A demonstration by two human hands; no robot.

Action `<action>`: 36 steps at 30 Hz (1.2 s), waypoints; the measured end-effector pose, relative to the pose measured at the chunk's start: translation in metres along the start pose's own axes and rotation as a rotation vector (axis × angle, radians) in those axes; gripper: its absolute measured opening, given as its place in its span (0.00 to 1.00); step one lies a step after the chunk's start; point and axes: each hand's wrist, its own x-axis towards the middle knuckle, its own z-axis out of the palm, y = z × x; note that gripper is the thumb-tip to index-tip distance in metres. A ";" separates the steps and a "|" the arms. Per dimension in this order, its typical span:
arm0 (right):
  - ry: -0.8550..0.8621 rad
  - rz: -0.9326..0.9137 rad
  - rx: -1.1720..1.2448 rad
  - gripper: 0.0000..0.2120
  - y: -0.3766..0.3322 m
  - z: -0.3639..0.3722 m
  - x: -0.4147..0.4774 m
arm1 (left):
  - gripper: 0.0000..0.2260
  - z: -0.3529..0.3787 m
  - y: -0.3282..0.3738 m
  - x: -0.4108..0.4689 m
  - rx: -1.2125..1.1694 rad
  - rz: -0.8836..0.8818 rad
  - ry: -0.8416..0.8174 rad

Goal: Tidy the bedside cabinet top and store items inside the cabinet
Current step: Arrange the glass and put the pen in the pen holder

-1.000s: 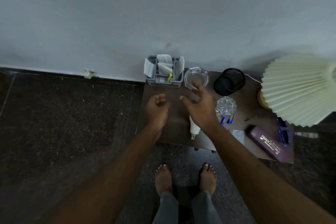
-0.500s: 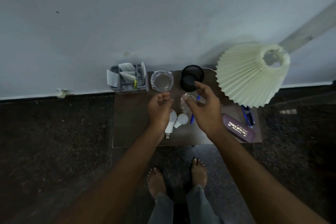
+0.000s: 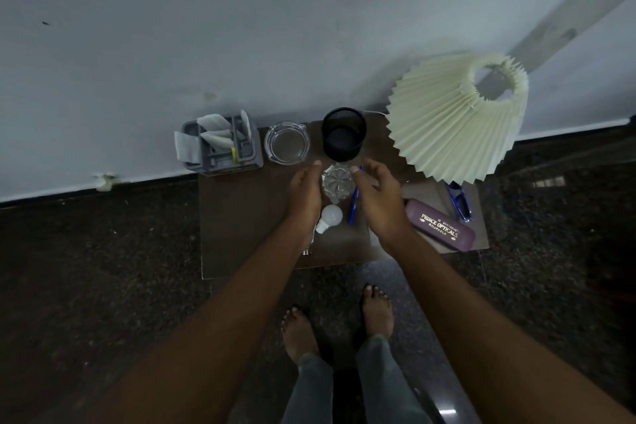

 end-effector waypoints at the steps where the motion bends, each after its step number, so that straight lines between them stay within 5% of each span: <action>1: 0.003 0.040 0.013 0.24 0.001 0.002 0.003 | 0.08 0.002 0.000 0.001 -0.007 -0.014 -0.002; 3: -0.007 0.091 0.028 0.30 0.007 0.005 0.012 | 0.13 0.006 0.001 0.002 -0.010 -0.040 0.009; 7: -0.066 0.116 0.004 0.16 0.004 0.006 0.016 | 0.13 0.013 0.001 0.004 -0.018 -0.060 0.016; 14: -0.126 0.100 -0.082 0.29 0.000 0.009 0.022 | 0.10 0.015 -0.003 0.002 0.003 -0.013 -0.007; 36: -0.071 0.050 -0.012 0.23 -0.004 -0.005 0.006 | 0.10 0.008 -0.009 -0.031 0.004 0.158 -0.034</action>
